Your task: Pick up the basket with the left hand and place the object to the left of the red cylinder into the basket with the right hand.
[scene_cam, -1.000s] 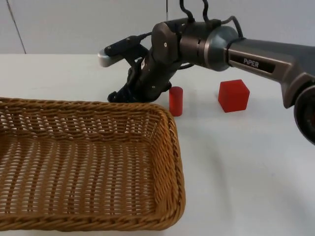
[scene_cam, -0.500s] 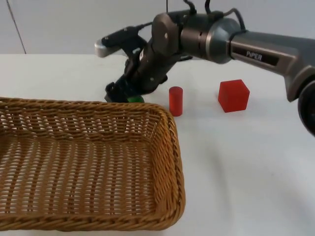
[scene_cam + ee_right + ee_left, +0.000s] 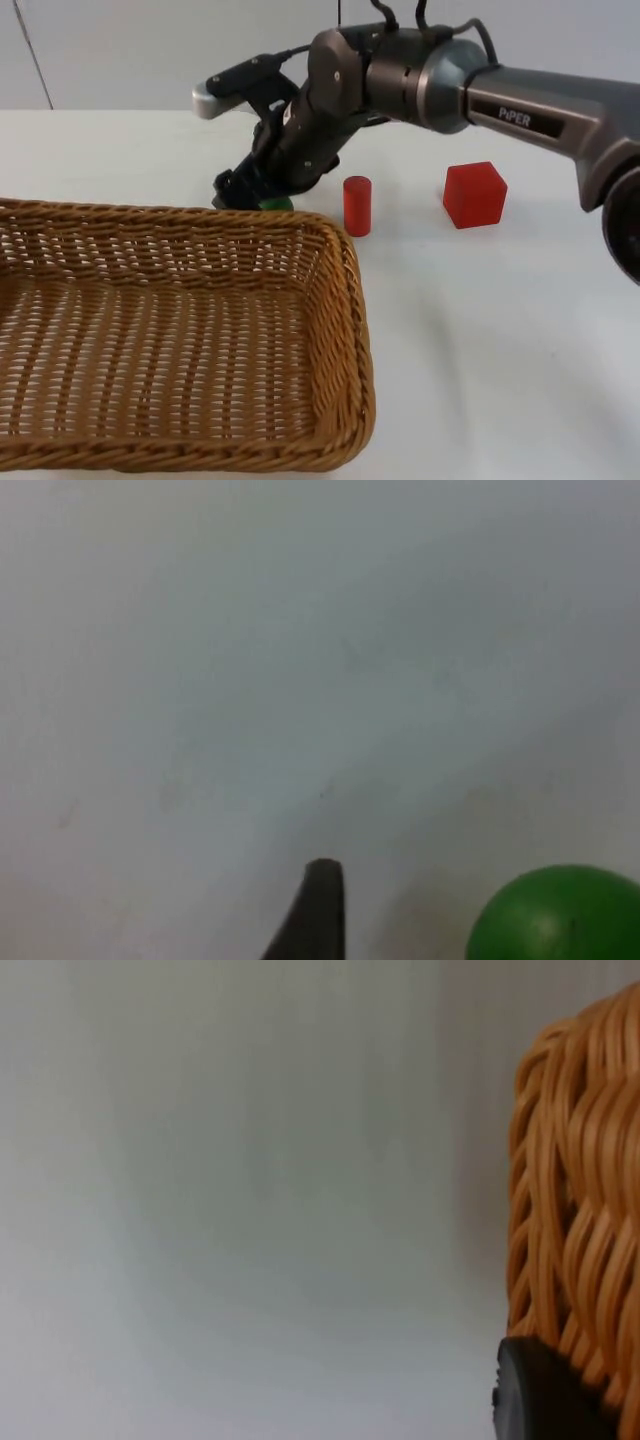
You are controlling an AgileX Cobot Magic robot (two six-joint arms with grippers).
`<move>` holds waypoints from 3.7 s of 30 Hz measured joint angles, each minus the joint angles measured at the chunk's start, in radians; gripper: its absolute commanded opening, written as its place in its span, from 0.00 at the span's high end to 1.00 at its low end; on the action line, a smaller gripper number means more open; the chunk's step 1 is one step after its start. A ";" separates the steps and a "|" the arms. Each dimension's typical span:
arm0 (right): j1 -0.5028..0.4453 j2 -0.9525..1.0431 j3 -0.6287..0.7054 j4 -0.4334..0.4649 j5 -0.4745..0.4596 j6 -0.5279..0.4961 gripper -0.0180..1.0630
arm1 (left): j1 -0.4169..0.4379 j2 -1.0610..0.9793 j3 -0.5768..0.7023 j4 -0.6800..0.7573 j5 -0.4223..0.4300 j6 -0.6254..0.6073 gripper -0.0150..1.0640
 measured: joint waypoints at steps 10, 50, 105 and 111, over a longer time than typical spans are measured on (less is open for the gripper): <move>0.000 0.006 0.000 0.000 0.000 0.015 0.77 | 0.000 0.000 0.000 0.000 -0.002 0.002 0.99; 0.072 -0.486 -0.002 -0.032 0.459 0.059 0.99 | 0.000 0.000 0.000 0.000 -0.025 0.006 0.99; 0.328 -0.820 1.128 -0.076 -0.208 0.101 0.53 | 0.000 0.000 0.000 -0.016 -0.025 0.006 0.99; 0.328 -0.818 1.128 -0.076 -0.203 0.111 0.18 | 0.000 0.000 0.000 -0.020 -0.027 0.006 0.99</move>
